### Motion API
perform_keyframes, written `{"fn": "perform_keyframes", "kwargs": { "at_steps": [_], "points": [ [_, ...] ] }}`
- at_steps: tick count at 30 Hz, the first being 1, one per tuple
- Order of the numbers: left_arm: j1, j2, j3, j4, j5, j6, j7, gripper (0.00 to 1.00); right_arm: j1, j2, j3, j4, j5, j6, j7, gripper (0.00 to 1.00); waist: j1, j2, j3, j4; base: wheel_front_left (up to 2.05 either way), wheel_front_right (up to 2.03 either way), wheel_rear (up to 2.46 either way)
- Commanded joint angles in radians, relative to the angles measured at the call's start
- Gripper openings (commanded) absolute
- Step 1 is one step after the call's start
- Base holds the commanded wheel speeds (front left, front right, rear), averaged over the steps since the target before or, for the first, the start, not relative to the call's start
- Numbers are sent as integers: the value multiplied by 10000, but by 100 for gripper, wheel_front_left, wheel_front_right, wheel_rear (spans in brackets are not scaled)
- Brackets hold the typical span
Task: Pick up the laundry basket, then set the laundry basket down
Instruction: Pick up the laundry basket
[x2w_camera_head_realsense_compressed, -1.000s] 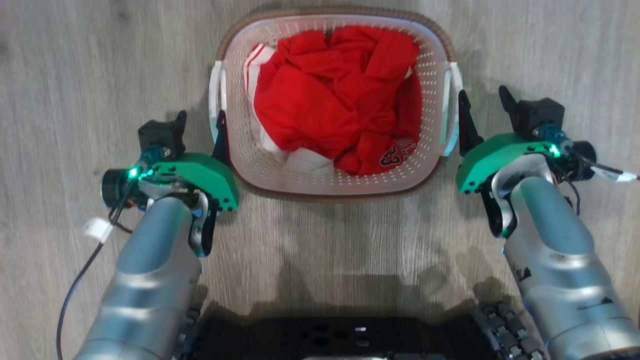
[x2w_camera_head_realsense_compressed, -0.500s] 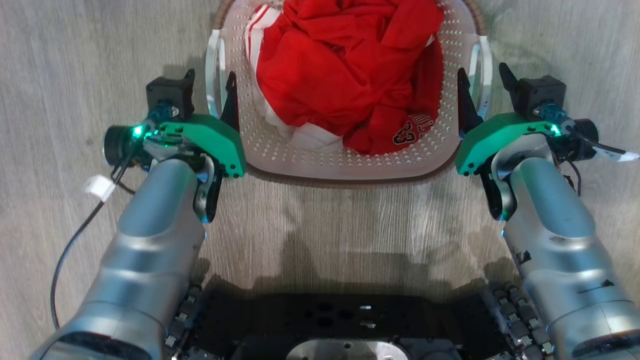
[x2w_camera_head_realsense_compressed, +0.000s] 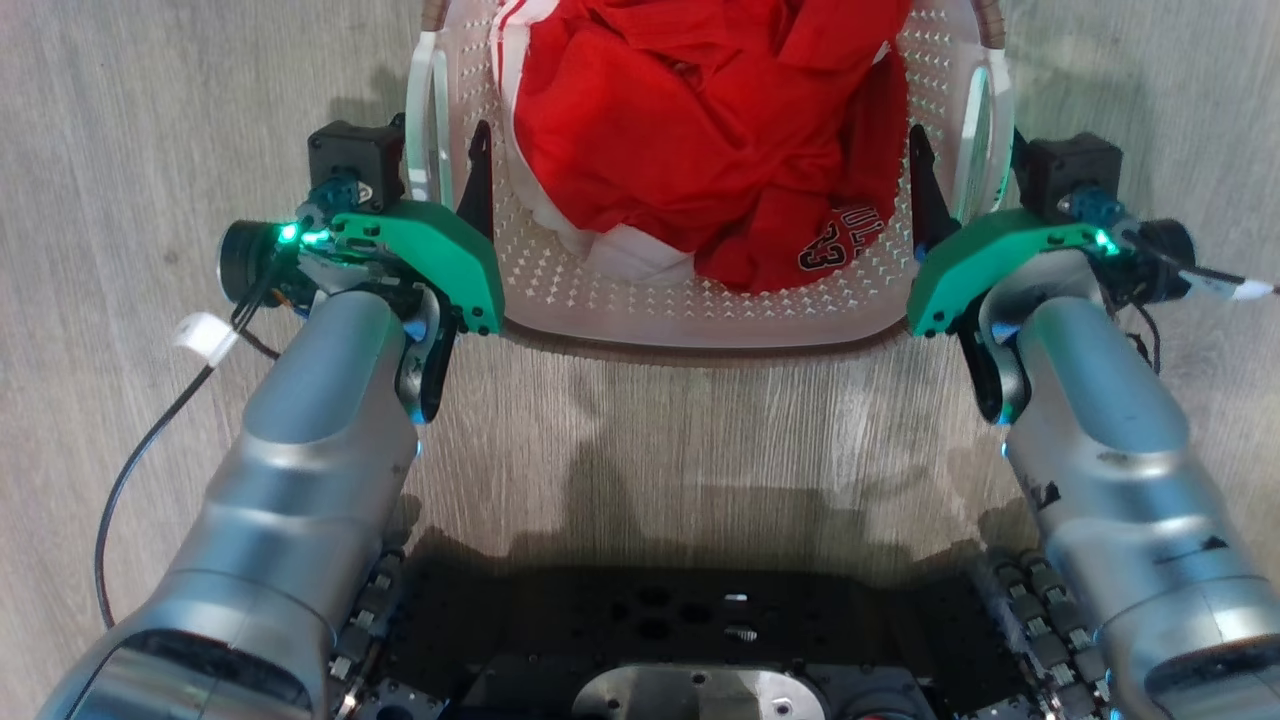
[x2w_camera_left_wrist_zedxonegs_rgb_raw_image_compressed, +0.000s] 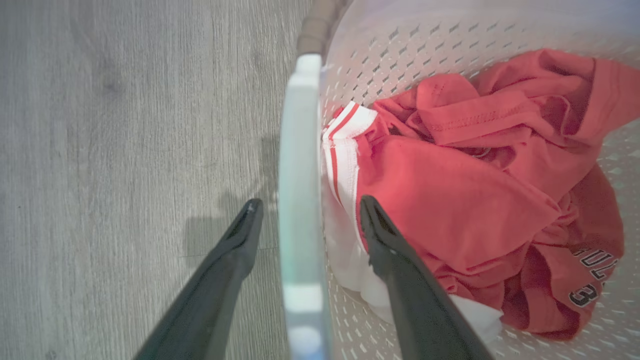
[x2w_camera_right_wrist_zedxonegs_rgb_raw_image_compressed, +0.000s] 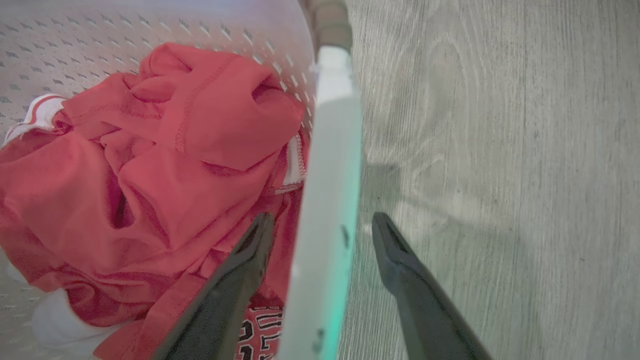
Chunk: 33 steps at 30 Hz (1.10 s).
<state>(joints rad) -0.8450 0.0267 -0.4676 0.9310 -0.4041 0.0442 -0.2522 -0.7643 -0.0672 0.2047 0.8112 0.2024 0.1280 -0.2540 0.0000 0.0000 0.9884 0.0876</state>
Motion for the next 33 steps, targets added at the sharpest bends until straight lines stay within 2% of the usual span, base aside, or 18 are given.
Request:
{"fn": "perform_keyframes", "kwargs": {
  "at_steps": [1, 3, 4, 5, 6, 7, 8, 9, 11, 12, 22, 33],
  "points": [
    [184, 235, 134, -8, -88, 33, -95, 100, 268, 170, 237, -87, 29, 27, -78, 100, 0, 0, 36, 9, 0, 0, 0],
    [114, 235, 50, 39, -176, 31, -95, 100, 210, 170, 229, -50, 27, 27, -78, 100, 0, 0, 84, 25, 0, 0, 0],
    [80, 235, 6, 54, -213, 31, -95, 100, 186, 170, 223, -29, 23, 27, -78, 95, 0, 0, 103, 34, 0, 0, 0],
    [48, 235, -40, 66, -249, 31, -95, 96, 163, 170, 222, -3, 18, 27, -78, 84, 0, 0, 118, 44, 0, 0, 0],
    [21, 235, -86, 76, -284, 29, -95, 84, 145, 170, 230, 39, 23, 27, -78, 76, 0, 0, 127, 54, 0, 0, 0],
    [-5, 235, -136, 87, -321, 30, -95, 55, 121, 170, 242, 81, 34, 27, -78, 49, 0, 0, 133, 62, 0, 0, 0],
    [-30, 235, -190, 99, -358, 29, -95, 42, 99, 170, 268, 128, 54, 27, -78, 41, 0, 0, 136, 71, 0, 0, 0],
    [-52, 235, -245, 115, -399, 30, -95, 29, 73, 170, 300, 180, 82, 27, -78, 26, 0, 0, 134, 78, 0, 0, 0],
    [-86, 235, -358, 144, -498, 32, -95, 0, 27, 170, 357, 267, 129, 27, -78, 4, 0, 0, 112, 87, 0, 0, 0],
    [-95, 235, -416, 158, -559, 31, -95, 0, 8, 170, 388, 294, 150, 27, -78, 0, 0, 0, 93, 89, 0, 0, 0],
    [63, 235, -799, 292, -1114, 73, -95, 0, 5, 170, 593, 753, 481, 27, -78, 0, 0, 0, -412, 60, 0, 0, 0],
    [679, 235, -932, 805, -1553, 96, -95, 0, 275, 170, 1196, 1909, 1339, 27, -78, 0, 0, 0, -1809, -149, 0, 0, 0]
  ]
}}
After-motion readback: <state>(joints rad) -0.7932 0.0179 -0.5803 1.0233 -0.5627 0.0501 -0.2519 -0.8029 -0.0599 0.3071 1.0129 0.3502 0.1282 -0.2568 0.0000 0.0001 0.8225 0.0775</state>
